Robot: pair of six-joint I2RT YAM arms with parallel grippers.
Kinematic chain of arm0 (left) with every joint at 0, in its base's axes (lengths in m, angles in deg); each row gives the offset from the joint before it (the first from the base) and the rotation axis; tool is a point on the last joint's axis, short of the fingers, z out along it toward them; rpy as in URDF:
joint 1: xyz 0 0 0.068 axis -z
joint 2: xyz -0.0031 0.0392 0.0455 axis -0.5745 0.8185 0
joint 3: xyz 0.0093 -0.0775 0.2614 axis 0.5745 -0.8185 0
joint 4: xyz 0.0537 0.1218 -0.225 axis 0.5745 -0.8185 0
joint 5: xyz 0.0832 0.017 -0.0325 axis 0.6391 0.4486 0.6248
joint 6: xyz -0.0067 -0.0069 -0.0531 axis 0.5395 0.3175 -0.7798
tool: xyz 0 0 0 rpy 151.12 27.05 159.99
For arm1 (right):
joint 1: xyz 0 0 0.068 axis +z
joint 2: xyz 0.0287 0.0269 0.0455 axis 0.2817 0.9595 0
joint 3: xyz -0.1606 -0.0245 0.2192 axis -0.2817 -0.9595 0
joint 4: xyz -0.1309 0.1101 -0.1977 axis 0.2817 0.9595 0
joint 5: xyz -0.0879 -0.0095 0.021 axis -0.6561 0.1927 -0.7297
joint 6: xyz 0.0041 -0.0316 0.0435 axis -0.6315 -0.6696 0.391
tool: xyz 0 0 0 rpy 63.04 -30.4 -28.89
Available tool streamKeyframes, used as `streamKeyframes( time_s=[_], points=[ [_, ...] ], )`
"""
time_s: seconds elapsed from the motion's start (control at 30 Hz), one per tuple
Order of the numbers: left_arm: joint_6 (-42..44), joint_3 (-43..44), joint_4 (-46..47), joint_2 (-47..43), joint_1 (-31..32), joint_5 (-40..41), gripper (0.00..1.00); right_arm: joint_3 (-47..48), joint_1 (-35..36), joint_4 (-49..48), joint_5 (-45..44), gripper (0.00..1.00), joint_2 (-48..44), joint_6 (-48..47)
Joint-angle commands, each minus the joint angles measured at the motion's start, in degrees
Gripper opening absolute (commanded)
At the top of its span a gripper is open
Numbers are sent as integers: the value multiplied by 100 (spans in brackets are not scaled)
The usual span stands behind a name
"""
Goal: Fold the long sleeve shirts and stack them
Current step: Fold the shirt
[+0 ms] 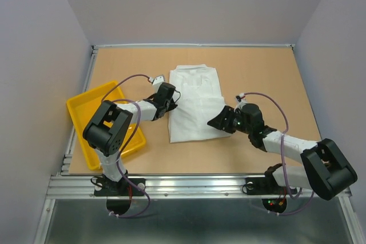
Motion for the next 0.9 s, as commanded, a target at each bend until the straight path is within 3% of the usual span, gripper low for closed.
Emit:
streamKeyframes(
  time_s=[0.0,0.3,0.53,0.73,0.87],
  points=[
    [-110,-183,-181,127,-57,113,27,-565,-136,-1574,418,65,399,539],
    [-216,-411,-49,171,-197,24,26,-1867,-909,-3253,734,63,1481,908],
    [-216,-464,-49,110,-294,-28,26,-1841,-962,-3299,1006,63,868,978],
    [-163,-552,126,4,-294,-195,26,-720,-962,-2228,1271,63,216,724],
    [-137,-561,179,4,-294,-248,27,161,-962,-1830,1042,63,610,407]
  ],
)
